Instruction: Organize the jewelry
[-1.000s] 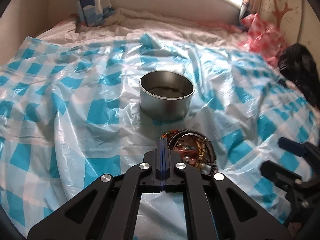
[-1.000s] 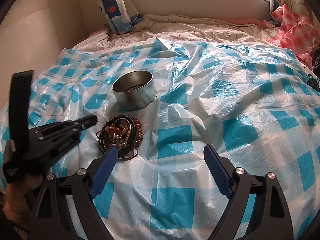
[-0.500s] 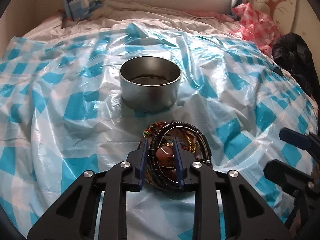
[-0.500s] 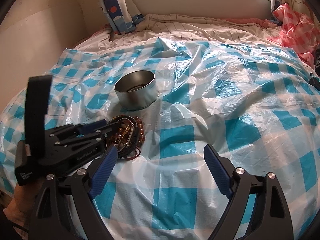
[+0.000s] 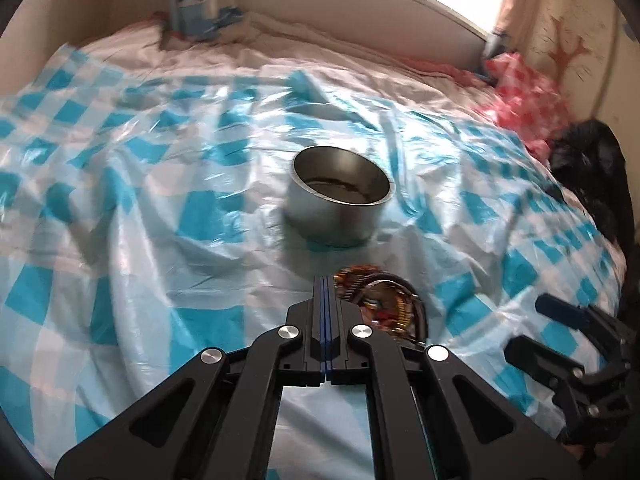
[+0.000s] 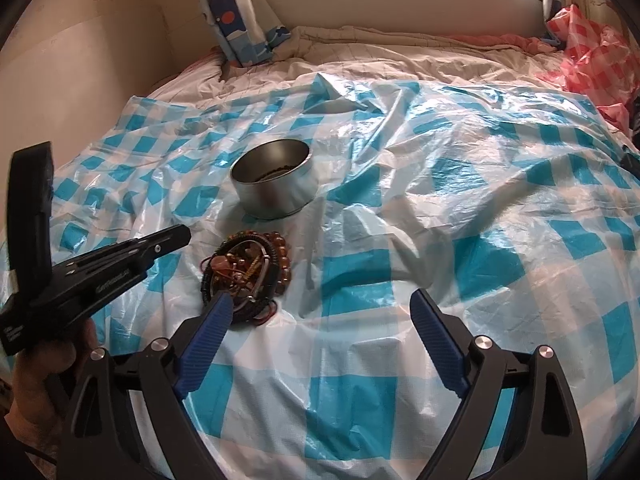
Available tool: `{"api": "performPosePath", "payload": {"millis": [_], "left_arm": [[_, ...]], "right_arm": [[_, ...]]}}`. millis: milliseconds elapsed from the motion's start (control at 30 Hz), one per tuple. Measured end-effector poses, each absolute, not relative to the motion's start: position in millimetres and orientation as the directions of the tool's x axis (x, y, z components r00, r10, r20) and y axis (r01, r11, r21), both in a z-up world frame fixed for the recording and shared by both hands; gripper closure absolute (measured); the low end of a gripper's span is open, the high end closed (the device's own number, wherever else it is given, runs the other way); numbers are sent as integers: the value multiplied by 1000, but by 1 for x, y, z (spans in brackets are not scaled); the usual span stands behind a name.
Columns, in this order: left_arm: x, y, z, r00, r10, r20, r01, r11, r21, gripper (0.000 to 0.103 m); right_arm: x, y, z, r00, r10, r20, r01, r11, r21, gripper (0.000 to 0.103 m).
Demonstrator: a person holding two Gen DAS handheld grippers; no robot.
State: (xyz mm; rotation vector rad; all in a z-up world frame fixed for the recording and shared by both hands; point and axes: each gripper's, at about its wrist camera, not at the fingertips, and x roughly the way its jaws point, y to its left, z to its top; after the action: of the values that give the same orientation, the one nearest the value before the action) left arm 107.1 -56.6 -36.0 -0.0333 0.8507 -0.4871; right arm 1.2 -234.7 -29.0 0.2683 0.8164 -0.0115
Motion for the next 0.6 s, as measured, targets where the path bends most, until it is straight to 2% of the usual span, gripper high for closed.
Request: {"api": "performPosePath", "payload": {"millis": [67, 133, 167, 200, 233, 400, 467, 500, 600], "left_arm": [[110, -51, -40, 551, -411, -726, 369, 901, -229, 98], [112, -48, -43, 552, -393, -735, 339, 912, -233, 82], [113, -45, -44, 555, -386, -737, 324, 916, -236, 66], [113, -44, -44, 559, -384, -735, 316, 918, -240, 57], [113, -43, -43, 563, -386, -730, 311, 918, -245, 56], [115, -42, -43, 562, -393, -728, 307, 916, -258, 53], [115, -42, -43, 563, -388, -730, 301, 919, -256, 53], [116, -41, -43, 564, -385, -730, 296, 920, -256, 53], [117, -37, -43, 567, -386, -728, 277, 921, -273, 52]], "right_arm": [[13, -232, -32, 677, 136, -723, 76, 965, 253, 16], [26, -229, -36, 665, 174, -726, 45, 961, 272, 19], [35, -227, -40, 655, 191, -731, 30, 960, 277, 26], [40, -225, -42, 644, 192, -740, 28, 961, 274, 40], [47, -224, -48, 625, 202, -754, 25, 960, 278, 49], [71, -227, -73, 550, 265, -792, 43, 938, 344, 49], [75, -229, -75, 543, 322, -776, 26, 917, 398, 63], [74, -228, -72, 549, 311, -776, 21, 923, 385, 84], [62, -219, -59, 586, 294, -756, -24, 938, 346, 87]]}}
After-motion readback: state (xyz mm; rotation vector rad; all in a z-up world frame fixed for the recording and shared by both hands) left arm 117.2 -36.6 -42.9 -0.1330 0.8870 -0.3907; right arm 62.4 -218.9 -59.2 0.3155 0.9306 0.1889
